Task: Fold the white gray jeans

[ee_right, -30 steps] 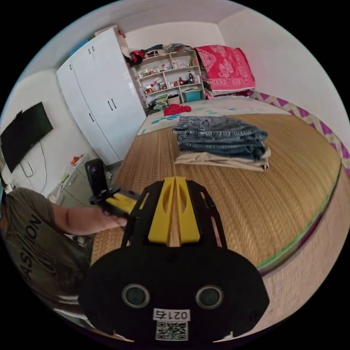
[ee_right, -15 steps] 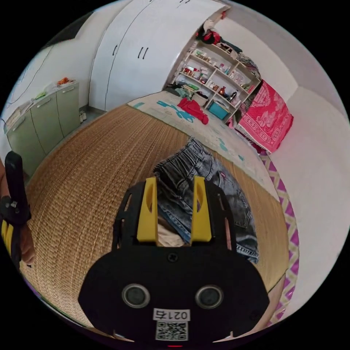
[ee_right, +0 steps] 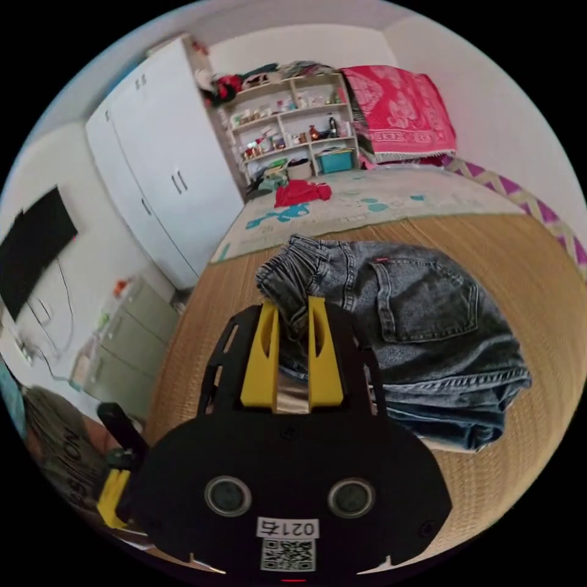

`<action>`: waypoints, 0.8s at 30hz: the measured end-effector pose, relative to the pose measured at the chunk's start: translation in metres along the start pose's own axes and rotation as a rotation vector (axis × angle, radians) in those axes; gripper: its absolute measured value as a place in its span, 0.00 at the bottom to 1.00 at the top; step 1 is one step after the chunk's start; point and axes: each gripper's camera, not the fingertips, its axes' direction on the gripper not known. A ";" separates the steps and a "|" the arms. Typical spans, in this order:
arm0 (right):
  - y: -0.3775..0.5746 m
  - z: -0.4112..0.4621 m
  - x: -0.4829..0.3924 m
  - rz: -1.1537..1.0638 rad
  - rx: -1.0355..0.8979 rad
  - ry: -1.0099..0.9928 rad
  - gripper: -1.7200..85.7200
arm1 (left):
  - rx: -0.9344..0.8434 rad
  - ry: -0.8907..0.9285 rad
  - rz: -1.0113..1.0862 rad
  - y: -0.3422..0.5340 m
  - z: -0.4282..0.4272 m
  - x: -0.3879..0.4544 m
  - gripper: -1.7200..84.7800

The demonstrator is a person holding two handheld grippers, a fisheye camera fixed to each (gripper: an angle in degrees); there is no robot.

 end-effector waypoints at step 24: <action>0.365 -0.349 -0.020 0.407 0.049 0.323 0.07 | -0.248 -0.111 -0.132 -0.050 0.117 -0.063 0.01</action>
